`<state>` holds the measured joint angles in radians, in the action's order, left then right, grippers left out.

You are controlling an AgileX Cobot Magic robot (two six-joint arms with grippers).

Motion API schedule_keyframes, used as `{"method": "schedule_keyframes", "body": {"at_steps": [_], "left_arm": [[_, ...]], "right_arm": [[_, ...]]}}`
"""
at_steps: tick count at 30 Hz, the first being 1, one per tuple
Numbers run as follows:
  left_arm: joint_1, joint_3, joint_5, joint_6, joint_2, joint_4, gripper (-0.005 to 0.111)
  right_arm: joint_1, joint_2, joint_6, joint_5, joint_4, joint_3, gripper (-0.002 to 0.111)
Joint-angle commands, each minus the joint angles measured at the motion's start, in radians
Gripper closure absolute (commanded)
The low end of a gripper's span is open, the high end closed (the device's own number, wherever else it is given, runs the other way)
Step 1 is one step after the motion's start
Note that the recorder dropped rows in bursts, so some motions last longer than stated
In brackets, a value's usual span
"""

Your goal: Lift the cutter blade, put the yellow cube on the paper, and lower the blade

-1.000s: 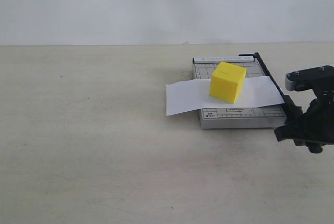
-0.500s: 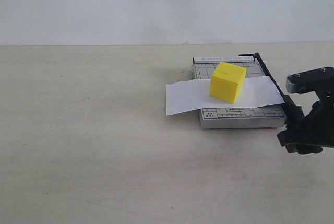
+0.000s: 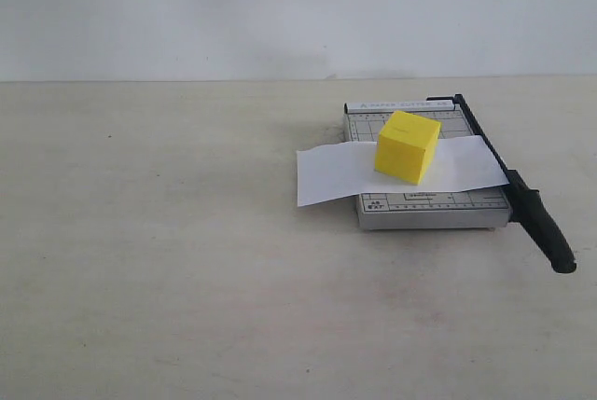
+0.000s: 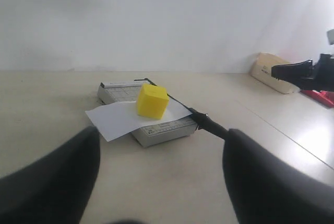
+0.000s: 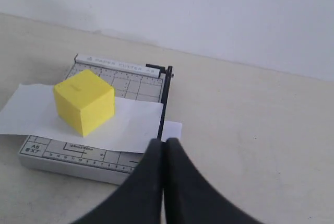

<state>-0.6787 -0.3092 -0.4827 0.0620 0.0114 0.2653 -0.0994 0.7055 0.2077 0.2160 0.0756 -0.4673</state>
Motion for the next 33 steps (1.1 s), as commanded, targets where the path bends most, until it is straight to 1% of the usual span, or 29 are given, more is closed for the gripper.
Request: {"method": "schedule_keyframes", "body": {"at_steps": [1,5,7,22,26,30,33], "left_arm": [[-0.005,0.068,0.025,-0.01,-0.004,-0.007,0.043],[-0.005,0.133,0.023,-0.01,-0.004,-0.007,0.043],[-0.005,0.158,0.014,-0.01,-0.004,-0.007,0.043],[-0.005,0.167,0.014,-0.01,-0.004,-0.007,0.043],[-0.005,0.198,0.018,-0.01,-0.004,-0.007,0.043],[-0.005,0.221,0.018,-0.01,-0.004,-0.007,0.043],[-0.005,0.226,0.018,-0.01,-0.004,-0.007,0.043]], "right_arm": [[0.0,-0.161,-0.018,-0.075,0.027,0.114,0.109],[0.0,-0.24,-0.018,-0.061,0.027,0.161,0.109],[0.0,-0.263,-0.071,-0.04,0.027,0.177,0.109],[0.0,-0.265,-0.104,-0.033,0.027,0.177,0.109],[0.0,-0.268,-0.104,-0.028,0.027,0.177,0.109],[0.0,-0.378,-0.104,0.007,0.027,0.177,0.109],[0.0,-0.534,-0.104,0.005,0.027,0.177,0.109]]}}
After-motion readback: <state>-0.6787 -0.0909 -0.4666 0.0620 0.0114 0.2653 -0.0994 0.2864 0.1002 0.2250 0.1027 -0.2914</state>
